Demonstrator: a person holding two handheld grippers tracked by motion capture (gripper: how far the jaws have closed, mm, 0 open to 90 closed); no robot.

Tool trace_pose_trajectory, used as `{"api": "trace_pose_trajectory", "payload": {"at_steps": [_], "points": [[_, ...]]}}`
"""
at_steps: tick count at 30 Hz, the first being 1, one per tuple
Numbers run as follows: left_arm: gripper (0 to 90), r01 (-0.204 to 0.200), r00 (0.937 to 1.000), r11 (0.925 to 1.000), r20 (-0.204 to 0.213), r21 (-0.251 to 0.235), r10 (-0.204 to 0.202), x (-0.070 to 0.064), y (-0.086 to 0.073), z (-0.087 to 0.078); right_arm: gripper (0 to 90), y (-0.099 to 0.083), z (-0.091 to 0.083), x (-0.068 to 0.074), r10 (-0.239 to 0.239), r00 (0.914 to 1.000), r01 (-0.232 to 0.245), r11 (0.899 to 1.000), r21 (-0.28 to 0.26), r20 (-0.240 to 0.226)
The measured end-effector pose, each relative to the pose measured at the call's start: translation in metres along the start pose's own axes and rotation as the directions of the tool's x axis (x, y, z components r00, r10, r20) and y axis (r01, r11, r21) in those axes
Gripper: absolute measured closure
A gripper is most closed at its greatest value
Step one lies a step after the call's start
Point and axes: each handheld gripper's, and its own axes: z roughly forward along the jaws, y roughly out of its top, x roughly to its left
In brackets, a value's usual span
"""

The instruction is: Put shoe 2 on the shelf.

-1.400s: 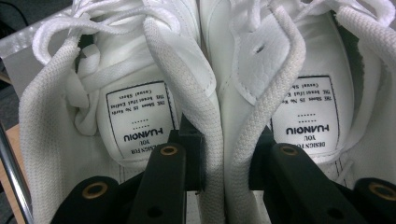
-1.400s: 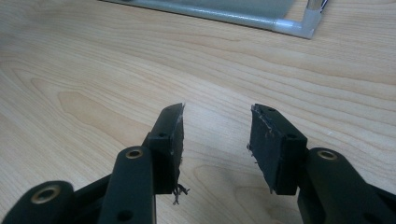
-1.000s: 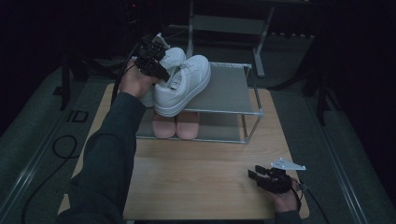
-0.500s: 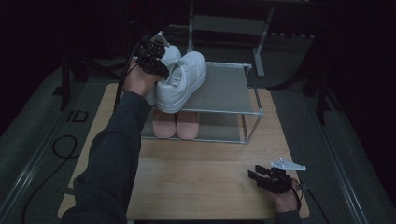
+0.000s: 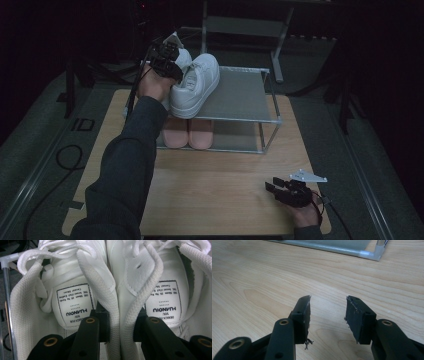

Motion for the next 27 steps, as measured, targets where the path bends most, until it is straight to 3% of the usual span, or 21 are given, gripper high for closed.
{"api": "trace_pose_trajectory", "payload": {"at_steps": [16, 27], "points": [[75.1, 0.065, 0.9975, 0.9979, -0.027, -0.004, -0.065, 0.000, 0.004, 0.008, 53.7, 0.000, 0.001, 0.001, -0.002, 1.0000, 0.002, 1.000, 0.003, -0.002], [74.8, 0.076, 0.9960, 0.9971, -0.047, -0.001, -0.076, -0.001, 0.006, 0.015, 53.7, 0.000, 0.000, 0.001, 0.001, 1.0000, -0.001, 1.000, 0.001, -0.001]]}}
